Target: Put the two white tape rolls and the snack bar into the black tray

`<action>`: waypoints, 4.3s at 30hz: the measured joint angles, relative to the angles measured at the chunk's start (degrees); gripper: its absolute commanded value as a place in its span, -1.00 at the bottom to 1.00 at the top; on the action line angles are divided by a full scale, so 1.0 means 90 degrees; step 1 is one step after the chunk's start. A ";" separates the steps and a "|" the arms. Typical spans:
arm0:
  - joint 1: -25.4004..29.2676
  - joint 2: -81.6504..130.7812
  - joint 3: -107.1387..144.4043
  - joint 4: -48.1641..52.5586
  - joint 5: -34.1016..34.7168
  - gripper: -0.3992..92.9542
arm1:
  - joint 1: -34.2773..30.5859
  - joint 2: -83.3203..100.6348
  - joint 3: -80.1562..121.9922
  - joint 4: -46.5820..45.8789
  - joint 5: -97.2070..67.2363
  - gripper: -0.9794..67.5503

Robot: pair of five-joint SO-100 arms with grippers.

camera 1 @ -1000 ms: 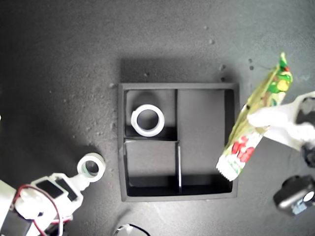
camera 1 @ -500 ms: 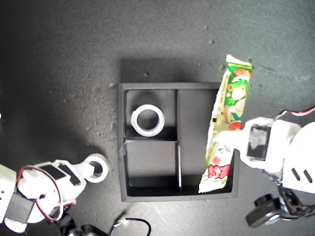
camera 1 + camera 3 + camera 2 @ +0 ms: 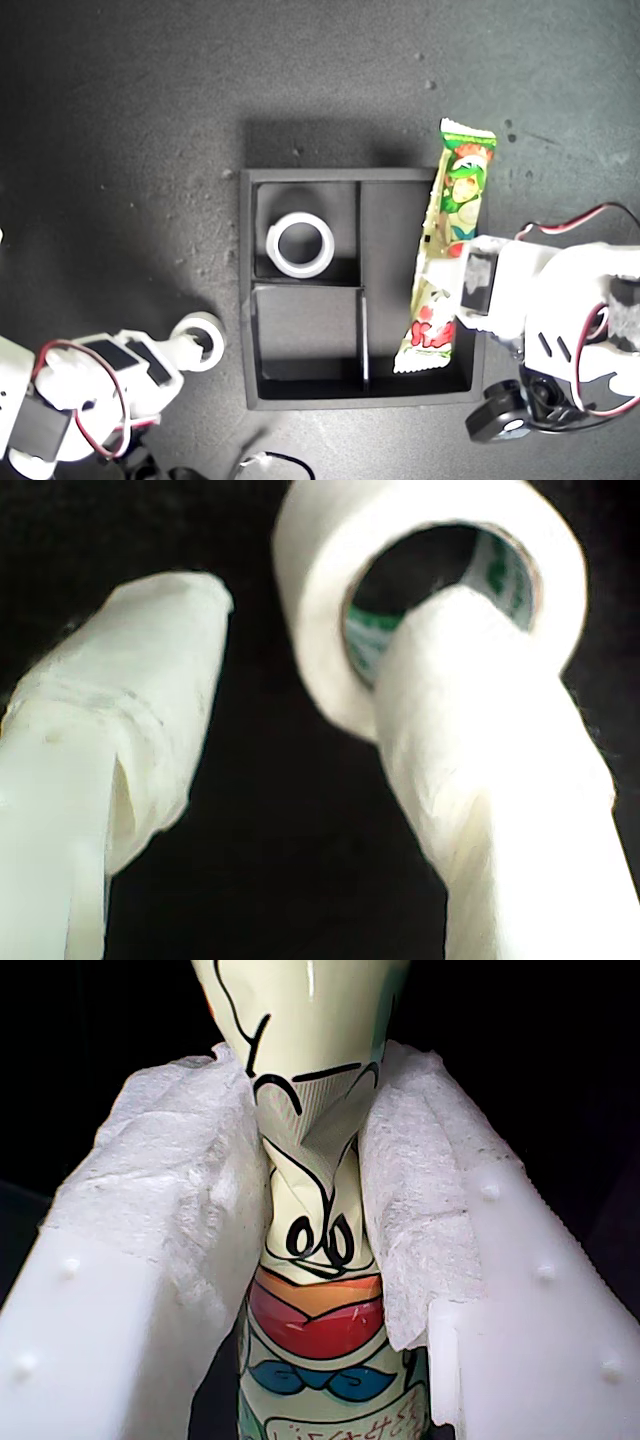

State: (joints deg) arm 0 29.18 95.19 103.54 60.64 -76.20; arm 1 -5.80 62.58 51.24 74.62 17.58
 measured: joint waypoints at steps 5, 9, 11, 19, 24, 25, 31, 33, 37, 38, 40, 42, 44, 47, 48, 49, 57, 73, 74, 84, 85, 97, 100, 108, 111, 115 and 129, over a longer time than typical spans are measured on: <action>-0.0039 -0.0498 -0.0059 -0.0127 0.0039 -0.74 | 0.0000 -0.0010 0.0000 0.0000 0.0000 -0.98; -0.0088 -0.0830 -0.0117 -0.0166 0.0029 -0.74 | 0.0000 -0.0010 -0.0146 0.0000 0.0000 -0.98; -0.0107 -0.0947 -0.0137 -0.0176 0.0029 -0.74 | 0.0000 -0.0010 -0.0254 0.0000 0.0000 -0.98; -0.0352 -0.1426 -0.0283 -0.0195 -0.0059 -0.99 | 0.0098 -0.0166 -0.0068 -0.0342 0.0000 -0.97; -0.0625 -0.0791 -0.0869 0.0908 0.0273 -0.99 | 0.0078 -0.0205 0.0391 -0.0723 0.0137 -0.16; -0.0713 -0.0615 -0.1172 0.1250 0.0459 -0.99 | 0.0068 -0.0225 0.0400 -0.0713 0.0166 -0.15; -0.1104 -0.1328 -0.4639 0.3145 0.1807 -0.99 | 0.0059 -0.0234 -0.0371 0.0264 0.0381 -0.41; -0.1074 -0.2412 -0.6406 0.3848 0.2031 -0.99 | 0.0000 -0.0234 -0.1055 0.0820 0.0625 -0.82; -0.1016 -0.5156 -1.0010 0.4668 0.2090 -0.99 | -0.0029 -0.0234 -0.2988 0.2285 0.2031 -0.98; -0.1025 -0.5674 -1.0615 0.4746 0.2070 -0.99 | 0.0010 -0.0195 -0.3447 0.2637 0.2510 -0.98; -0.1064 -0.6494 -1.1445 0.4805 0.2041 -0.99 | 0.0098 0.0010 -0.3984 0.2959 0.3408 -0.99; -0.1104 -0.6963 -1.1748 0.4814 0.1914 -0.98 | 0.0107 0.0234 -0.4219 0.3086 0.4102 -0.99; -0.1104 -0.7217 -1.1836 0.4814 0.1816 -0.82 | 0.0088 0.0459 -0.4150 0.3135 0.4580 -0.99; -0.1084 -0.7295 -1.1826 0.4824 0.1680 -0.68 | 0.0215 0.0742 -0.3740 0.3154 0.5146 -0.99; -0.1084 -0.7295 -1.1777 0.4824 0.1650 -0.66 | 0.0254 0.0762 -0.3721 0.3154 0.5283 -0.99; -0.1084 -0.7295 -1.1729 0.4824 0.1602 -0.64 | 0.0303 0.0762 -0.3721 0.3154 0.5381 -0.99; -0.1221 -0.6152 -1.0664 0.4824 0.1680 -0.99 | 0.0225 0.2119 -0.2246 0.3115 0.5996 -0.99; -0.2881 0.3691 -0.0283 0.2441 0.1777 -0.99 | -0.0186 1.2021 1.1504 -0.2148 0.6982 -0.99; -0.2832 0.4219 0.0469 0.2187 0.1689 -0.99 | -0.0195 1.2422 1.1953 -0.2158 0.6934 -0.99; -0.2383 0.7627 0.5332 0.0586 0.0820 -0.99 | -0.0078 1.4258 1.4082 -0.2178 0.6934 -0.99; -0.2393 0.7764 0.5547 0.0527 0.0791 -0.99 | -0.0088 1.4287 1.4102 -0.2178 0.6934 -0.99; -0.2051 0.9023 0.7100 0.0371 0.0479 -0.99 | 0.0303 1.4326 1.4121 -0.0625 0.7061 -0.98; -0.1992 0.9609 0.7432 0.0371 0.0469 -0.99 | 0.0313 1.4326 1.4121 -0.0449 0.7158 -0.99; -0.2051 1.0664 0.8086 0.0938 0.0391 -0.99 | 0.0137 1.4316 1.4121 0.0195 0.7822 -0.97; -0.2051 1.0664 0.8115 0.1016 0.0195 -0.99 | 0.0156 1.4316 1.4121 0.0234 0.7539 -0.97; -0.2266 1.0664 0.8115 0.1396 0.0166 -0.99 | 0.0645 1.4365 1.4121 0.0215 0.6104 -0.97; -0.2568 1.0664 0.8115 0.1875 0.0049 -0.99 | 0.0811 1.4365 1.4121 0.0176 0.5273 -0.97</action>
State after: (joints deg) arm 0 6.06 191.16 176.57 77.52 -75.76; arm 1 1.49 191.87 178.33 76.20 65.04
